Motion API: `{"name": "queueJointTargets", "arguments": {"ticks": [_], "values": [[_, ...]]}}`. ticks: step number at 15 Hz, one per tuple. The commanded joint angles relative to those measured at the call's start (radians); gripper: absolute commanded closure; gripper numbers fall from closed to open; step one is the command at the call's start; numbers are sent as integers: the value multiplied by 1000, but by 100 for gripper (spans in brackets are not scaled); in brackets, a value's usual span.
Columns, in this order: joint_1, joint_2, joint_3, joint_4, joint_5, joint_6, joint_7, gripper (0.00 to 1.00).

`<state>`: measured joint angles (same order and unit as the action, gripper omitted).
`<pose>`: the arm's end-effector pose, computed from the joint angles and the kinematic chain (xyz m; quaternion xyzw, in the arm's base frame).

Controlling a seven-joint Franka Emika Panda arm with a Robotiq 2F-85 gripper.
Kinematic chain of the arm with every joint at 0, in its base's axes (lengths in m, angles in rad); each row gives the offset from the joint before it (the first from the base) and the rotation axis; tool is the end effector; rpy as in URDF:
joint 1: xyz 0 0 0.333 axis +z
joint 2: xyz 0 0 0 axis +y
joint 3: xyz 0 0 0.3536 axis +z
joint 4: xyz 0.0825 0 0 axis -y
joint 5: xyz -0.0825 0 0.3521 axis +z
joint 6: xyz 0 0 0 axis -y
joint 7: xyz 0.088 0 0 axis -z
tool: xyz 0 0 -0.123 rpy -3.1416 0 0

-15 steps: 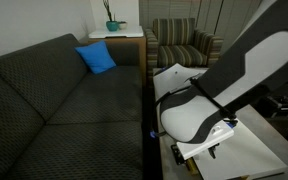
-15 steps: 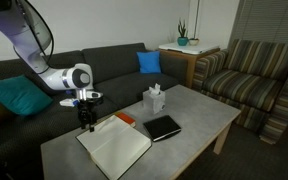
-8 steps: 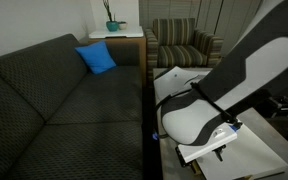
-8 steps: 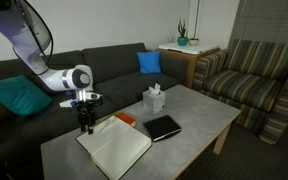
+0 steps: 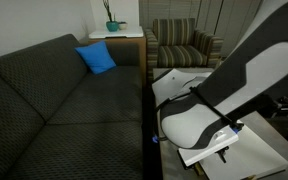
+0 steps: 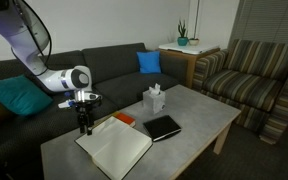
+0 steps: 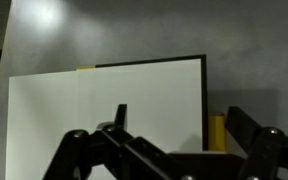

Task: Close the open black book

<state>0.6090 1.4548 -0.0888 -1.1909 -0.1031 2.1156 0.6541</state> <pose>0.5345 0.3080 -0.1263 0.9617 -0.0009 -0.1672 0.2172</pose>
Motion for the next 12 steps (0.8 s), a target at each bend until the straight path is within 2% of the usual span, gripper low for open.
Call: {"name": "queueJointTargets", "arguments": {"ticks": [1,8,12], "values": [[5,-4,4,-25,-16,15,-36,0],[8,8,-12,-41,-32,4,-54,0],[0,19,-16,-42,-87,2,-29,0]]}}
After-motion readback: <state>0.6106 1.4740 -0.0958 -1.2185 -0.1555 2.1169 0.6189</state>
